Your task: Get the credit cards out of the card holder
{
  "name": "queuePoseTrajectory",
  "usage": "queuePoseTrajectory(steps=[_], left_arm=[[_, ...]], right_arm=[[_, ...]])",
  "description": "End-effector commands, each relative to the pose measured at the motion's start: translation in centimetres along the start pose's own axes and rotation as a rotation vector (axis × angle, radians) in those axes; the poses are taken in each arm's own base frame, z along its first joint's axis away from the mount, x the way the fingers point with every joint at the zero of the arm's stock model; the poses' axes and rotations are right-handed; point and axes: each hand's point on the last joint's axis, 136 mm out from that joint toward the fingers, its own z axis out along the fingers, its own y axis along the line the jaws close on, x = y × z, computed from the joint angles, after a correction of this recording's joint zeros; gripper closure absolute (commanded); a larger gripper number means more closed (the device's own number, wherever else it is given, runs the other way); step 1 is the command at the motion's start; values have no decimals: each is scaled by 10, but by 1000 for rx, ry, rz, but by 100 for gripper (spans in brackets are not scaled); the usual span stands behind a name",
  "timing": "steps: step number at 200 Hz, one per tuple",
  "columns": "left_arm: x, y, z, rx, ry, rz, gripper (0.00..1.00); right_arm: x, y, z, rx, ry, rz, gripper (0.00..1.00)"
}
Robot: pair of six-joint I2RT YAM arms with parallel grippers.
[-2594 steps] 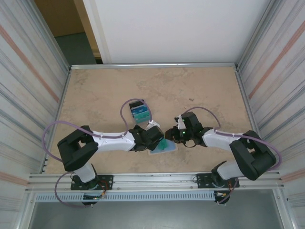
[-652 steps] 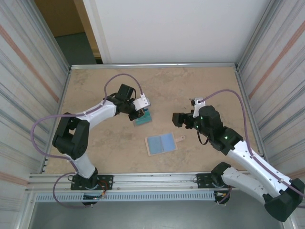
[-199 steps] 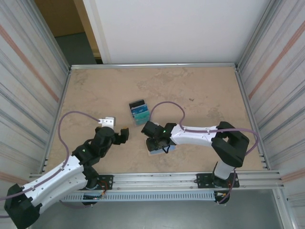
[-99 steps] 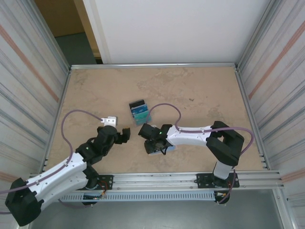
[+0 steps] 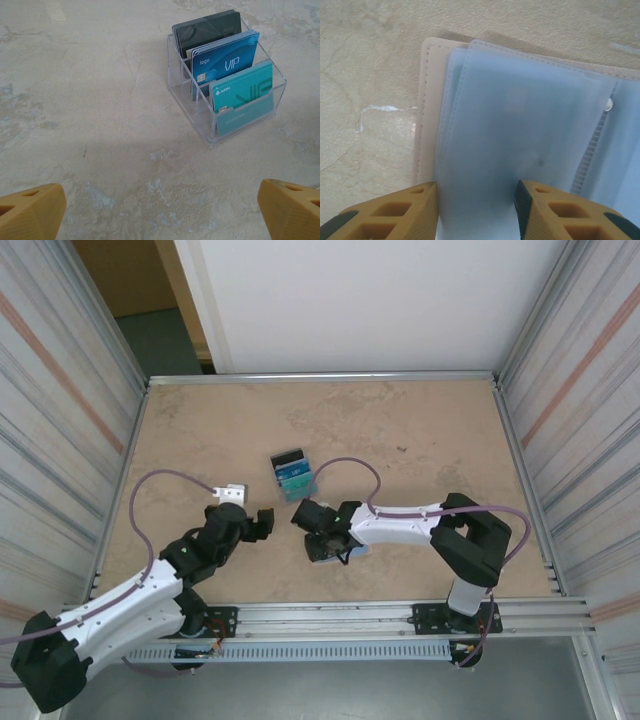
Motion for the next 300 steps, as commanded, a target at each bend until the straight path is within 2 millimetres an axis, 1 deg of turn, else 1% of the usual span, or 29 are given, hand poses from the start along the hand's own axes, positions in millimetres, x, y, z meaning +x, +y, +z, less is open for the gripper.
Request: queuePoseTrajectory(steps=[1, 50, 88, 130, 154, 178, 217, 248, 300], left_arm=[[-18, -2, -6, 7, -44, -26, 1], [-21, -5, -8, 25, -52, -25, 1], [-25, -8, -10, 34, -64, -15, 1], [-32, -14, -10, 39, -77, 3, 1], [-34, -18, -8, 33, -81, 25, 1], [-35, -23, -6, 26, -80, 51, 1], [-36, -38, 2, 31, -72, 110, 1], [-29, -54, 8, 43, -46, 170, 1], [1, -87, 16, 30, 18, 294, 1]], right_arm=[[9, -9, 4, -14, 33, 48, 58], [4, -7, -2, -64, 16, 59, 66], [-1, -17, -9, -31, -15, 70, 73], [-8, -28, -19, -11, -51, 88, 74], [-10, -38, -24, 4, -63, 108, 74], [-10, -49, -28, 26, -74, 126, 73], [-6, -67, -32, 52, -88, 164, 73], [-2, -82, -33, 69, -93, 207, 72], [1, -106, -37, 89, -116, 282, 71]])
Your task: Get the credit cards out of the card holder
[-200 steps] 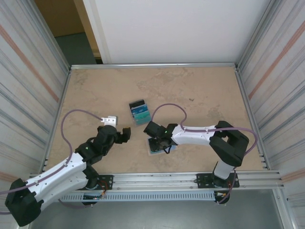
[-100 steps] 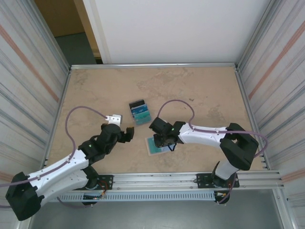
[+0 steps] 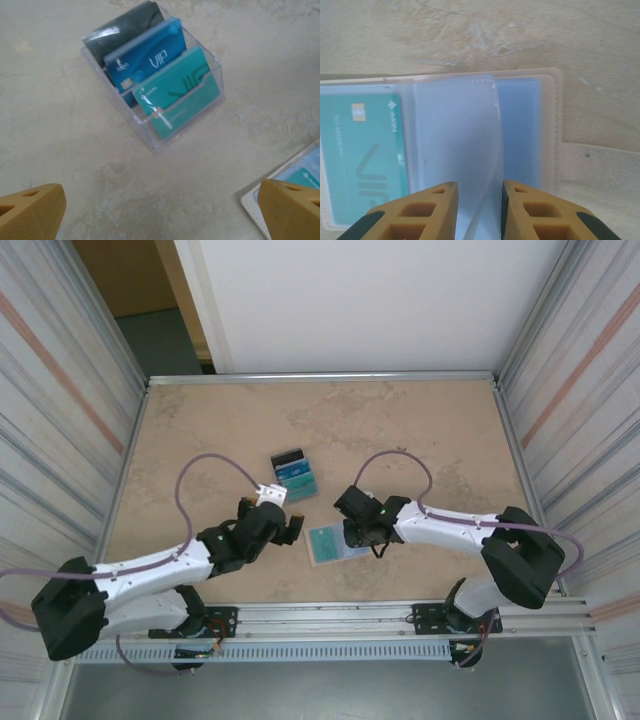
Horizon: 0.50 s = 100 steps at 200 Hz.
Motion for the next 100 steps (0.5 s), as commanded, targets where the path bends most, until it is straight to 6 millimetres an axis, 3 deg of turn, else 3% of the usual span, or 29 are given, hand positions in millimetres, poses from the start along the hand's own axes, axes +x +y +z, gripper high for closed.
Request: queuePoseTrajectory(steps=[1, 60, 100], left_arm=[[-11, -10, -1, -41, -29, 22, 1], [17, -34, 11, -33, 57, 24, 1], [38, -38, 19, -21, 111, 16, 1]], right_arm=[[-3, -16, -6, 27, -22, 60, 71], [-20, -33, -27, -39, -84, 159, 71], [-28, -4, -43, -241, -99, 155, 69]])
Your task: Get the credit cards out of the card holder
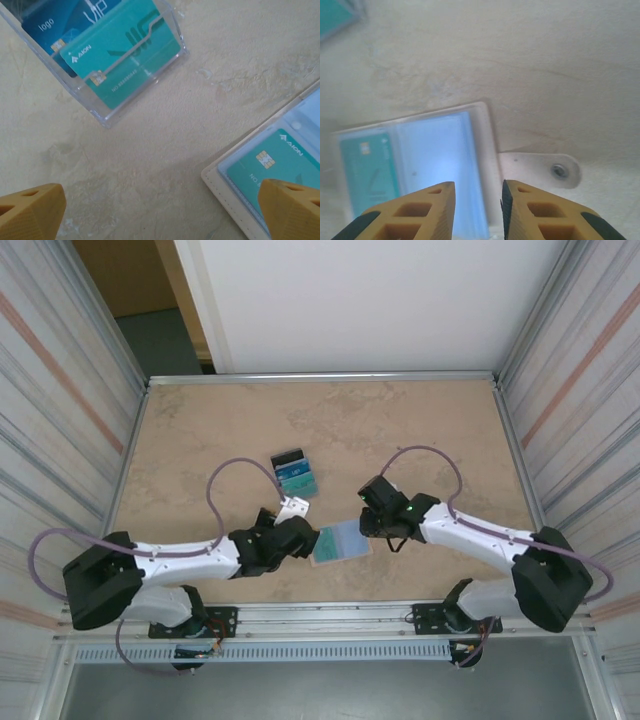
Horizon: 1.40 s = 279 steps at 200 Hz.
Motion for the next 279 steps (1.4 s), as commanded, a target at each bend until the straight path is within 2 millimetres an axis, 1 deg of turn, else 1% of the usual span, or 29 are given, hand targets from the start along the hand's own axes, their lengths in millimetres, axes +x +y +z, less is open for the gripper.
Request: queuePoseTrajectory(steps=[1, 32, 61, 101, 129, 182, 239, 279], left_arm=[[7, -2, 3, -5, 17, -39, 1], [12, -8, 11, 8, 32, -25, 1], [18, -7, 17, -28, 62, -20, 1], [29, -7, 22, -40, 97, -14, 1], [36, -5, 22, -41, 117, -23, 1], [43, 0, 21, -52, 131, -9, 1], [46, -5, 23, -60, 145, 15, 1], [46, -5, 23, -71, 149, 26, 1]], right_arm=[[1, 23, -7, -139, 17, 10, 68], [3, 45, -7, -252, 49, 16, 70], [11, 53, 2, -289, 97, 39, 74], [23, 64, 18, -358, 164, 81, 75], [31, 64, 29, -357, 207, 93, 77], [38, 73, 39, -397, 261, 108, 77], [45, 61, 52, -370, 298, 139, 81], [49, 61, 59, -377, 320, 144, 83]])
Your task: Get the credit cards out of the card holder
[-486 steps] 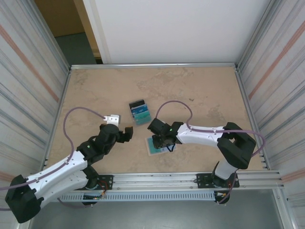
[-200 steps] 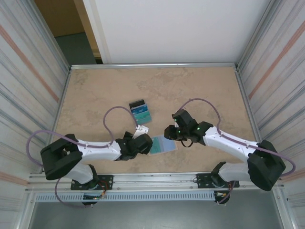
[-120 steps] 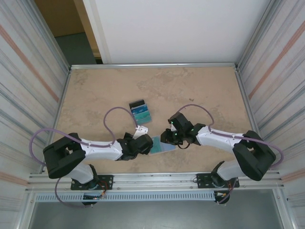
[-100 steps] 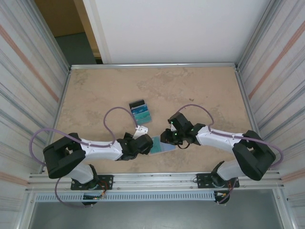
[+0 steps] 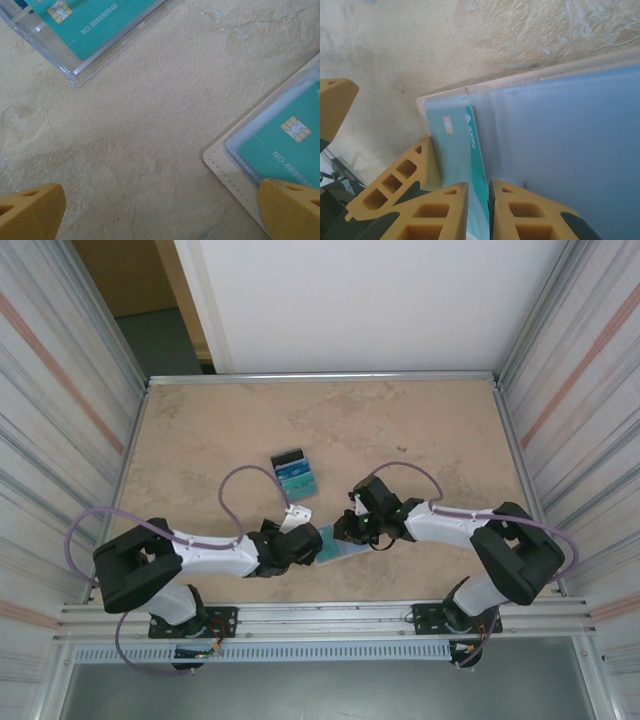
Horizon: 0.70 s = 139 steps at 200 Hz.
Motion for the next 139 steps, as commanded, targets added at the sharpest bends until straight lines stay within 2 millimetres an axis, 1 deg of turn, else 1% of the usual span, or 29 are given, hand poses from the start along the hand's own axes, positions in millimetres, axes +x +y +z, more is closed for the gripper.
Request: queuePoseTrajectory(steps=[1, 48, 71, 139], left_arm=[[12, 6, 1, -46, 39, 36, 1], [13, 7, 1, -52, 41, 37, 1], [13, 7, 2, -54, 44, 39, 1], [16, 10, 4, -81, 62, 57, 1]], right_arm=[[6, -6, 5, -3, 31, 28, 83], [6, -15, 6, 9, 37, 43, 84], [8, -15, 7, -6, 46, 49, 84], [9, 0, 10, -110, 75, 55, 86]])
